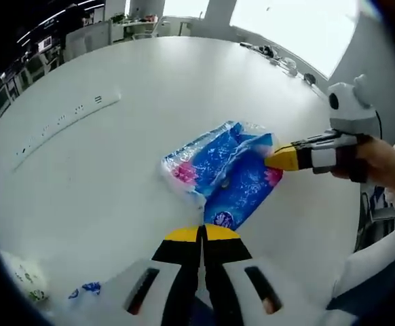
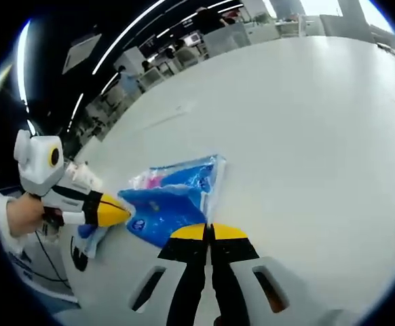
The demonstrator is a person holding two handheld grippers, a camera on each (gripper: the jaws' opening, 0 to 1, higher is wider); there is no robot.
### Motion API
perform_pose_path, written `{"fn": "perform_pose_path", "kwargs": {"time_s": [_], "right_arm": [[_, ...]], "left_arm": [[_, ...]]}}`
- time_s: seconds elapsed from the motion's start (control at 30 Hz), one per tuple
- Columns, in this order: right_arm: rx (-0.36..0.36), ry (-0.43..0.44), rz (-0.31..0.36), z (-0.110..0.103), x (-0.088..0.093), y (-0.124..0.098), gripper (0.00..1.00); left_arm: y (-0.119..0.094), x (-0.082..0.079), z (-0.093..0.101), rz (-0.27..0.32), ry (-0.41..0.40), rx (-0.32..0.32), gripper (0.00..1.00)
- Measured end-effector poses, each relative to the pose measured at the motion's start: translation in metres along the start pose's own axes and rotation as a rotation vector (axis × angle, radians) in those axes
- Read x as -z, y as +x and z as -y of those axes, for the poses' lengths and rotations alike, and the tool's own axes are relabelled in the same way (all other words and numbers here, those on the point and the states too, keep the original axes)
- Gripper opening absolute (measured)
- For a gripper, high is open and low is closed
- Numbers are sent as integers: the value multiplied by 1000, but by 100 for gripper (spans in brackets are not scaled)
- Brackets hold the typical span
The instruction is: Arrange the tabletop items into an orderly group along one side of the table until the central work area is clear of visible clutter.
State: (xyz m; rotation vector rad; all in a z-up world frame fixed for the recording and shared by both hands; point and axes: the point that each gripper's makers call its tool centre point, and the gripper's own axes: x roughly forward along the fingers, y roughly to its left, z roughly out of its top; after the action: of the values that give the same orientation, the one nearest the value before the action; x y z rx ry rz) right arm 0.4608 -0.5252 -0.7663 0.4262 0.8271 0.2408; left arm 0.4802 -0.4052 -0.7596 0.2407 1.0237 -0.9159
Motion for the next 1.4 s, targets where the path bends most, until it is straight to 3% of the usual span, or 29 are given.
{"fn": "perform_pose_path", "kwargs": {"time_s": [0.2, 0.5, 0.77, 0.83, 0.9, 0.97, 1.0, 1.07, 1.2, 1.3, 1.4], "right_arm": [[-3, -42, 2, -3, 0, 2, 0], [-7, -32, 7, -2, 0, 2, 0], [-2, -31, 7, -3, 1, 1, 0], [12, -69, 9, -4, 0, 0, 0], [13, -75, -2, -7, 1, -2, 6], [24, -67, 13, -7, -3, -6, 19], [24, -75, 37, -10, -7, -8, 27], [18, -79, 53, -13, -10, -11, 34], [-2, -90, 126, -22, -25, -22, 45], [-12, -87, 129, -25, -26, -26, 57], [-8, -93, 118, -27, -22, -31, 59]], "left_arm": [[4, 9, 0, -25, -3, -11, 0], [5, 8, 0, -16, -37, -14, 0], [4, 8, 0, -17, -20, -33, 0], [2, 7, 0, -13, -18, -38, 0], [-2, 3, -3, 6, -30, -54, 0], [-9, -5, -5, 50, -53, -72, 2], [-14, -11, -4, 78, -60, -69, 4], [-17, -14, -3, 95, -61, -67, 14], [-27, -29, -6, 179, -19, -117, 45], [-32, -33, -3, 216, -40, -111, 68], [-36, -33, -2, 222, -28, -131, 77]]}}
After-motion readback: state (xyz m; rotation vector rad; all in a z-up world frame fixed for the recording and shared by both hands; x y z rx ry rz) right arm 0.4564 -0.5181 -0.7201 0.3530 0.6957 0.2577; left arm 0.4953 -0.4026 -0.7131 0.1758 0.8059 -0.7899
